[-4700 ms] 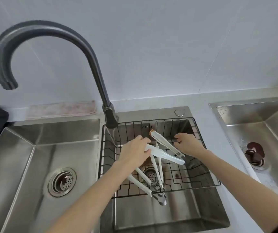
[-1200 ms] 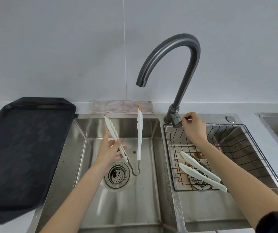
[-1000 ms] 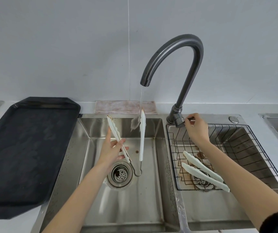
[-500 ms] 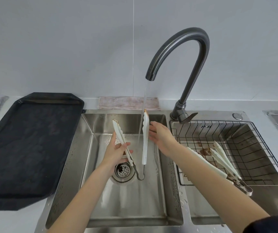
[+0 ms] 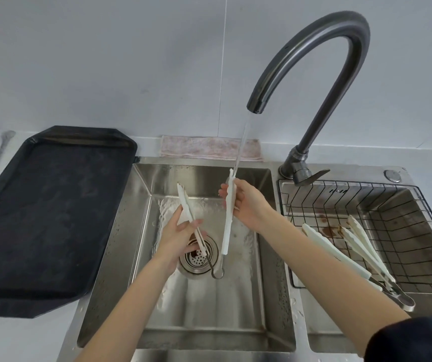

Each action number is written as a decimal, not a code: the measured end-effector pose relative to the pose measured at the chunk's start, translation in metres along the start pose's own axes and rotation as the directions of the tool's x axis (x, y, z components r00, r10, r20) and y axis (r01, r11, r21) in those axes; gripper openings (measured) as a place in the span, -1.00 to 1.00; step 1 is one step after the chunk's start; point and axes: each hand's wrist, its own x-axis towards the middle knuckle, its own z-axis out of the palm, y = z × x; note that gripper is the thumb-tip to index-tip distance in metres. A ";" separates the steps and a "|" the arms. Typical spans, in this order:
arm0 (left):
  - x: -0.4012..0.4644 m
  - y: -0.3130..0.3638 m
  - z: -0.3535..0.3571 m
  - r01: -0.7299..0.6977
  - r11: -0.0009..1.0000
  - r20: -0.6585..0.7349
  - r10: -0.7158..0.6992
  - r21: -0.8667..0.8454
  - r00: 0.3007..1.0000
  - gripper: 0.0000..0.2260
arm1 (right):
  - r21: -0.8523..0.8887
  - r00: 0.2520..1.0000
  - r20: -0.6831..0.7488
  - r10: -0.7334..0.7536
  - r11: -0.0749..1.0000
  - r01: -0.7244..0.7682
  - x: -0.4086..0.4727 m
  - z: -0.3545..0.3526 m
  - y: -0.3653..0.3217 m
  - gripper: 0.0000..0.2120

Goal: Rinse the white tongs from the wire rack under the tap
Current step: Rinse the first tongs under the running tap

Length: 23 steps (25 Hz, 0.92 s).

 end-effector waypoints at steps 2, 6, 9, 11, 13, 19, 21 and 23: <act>0.001 0.008 -0.002 -0.060 0.998 -0.032 0.060 -0.022 0.998 -0.47 | 0.044 1.000 0.017 -0.005 0.999 0.004 0.003 0.003 -0.003 -0.76; 0.001 0.023 -0.011 -0.170 0.985 -0.075 0.168 -0.018 0.983 -0.57 | 0.149 0.998 0.057 -0.014 0.989 0.005 0.006 0.007 -0.010 -0.79; 0.000 0.032 -0.016 -0.244 0.968 -0.085 0.248 0.059 0.965 -0.67 | 0.093 0.992 0.115 -0.055 0.995 0.045 0.004 0.009 -0.012 -0.76; 0.000 0.034 -0.018 -0.274 0.956 -0.073 0.283 0.106 0.956 -0.70 | 0.020 0.987 0.133 -0.093 0.996 0.091 0.004 0.010 -0.011 -0.76; -0.001 0.035 -0.019 -0.294 0.948 -0.059 0.303 0.125 0.951 -0.67 | -0.008 0.982 0.139 -0.130 0.991 0.132 0.006 0.010 -0.011 -0.75; -0.006 0.036 -0.021 -0.363 0.902 -0.066 0.387 0.233 0.920 -0.69 | -0.061 0.978 0.140 -0.151 0.985 0.161 0.006 0.009 -0.011 -0.73; -0.007 0.036 -0.023 -0.386 0.883 -0.077 0.418 0.267 0.905 -0.70 | -0.087 0.981 0.136 -0.139 0.985 0.152 0.003 0.010 -0.008 -0.78; -0.007 0.036 -0.026 -0.408 0.868 -0.081 0.446 0.284 0.891 -0.71 | -0.111 0.984 0.123 -0.128 0.984 0.142 0.003 0.010 -0.004 -0.79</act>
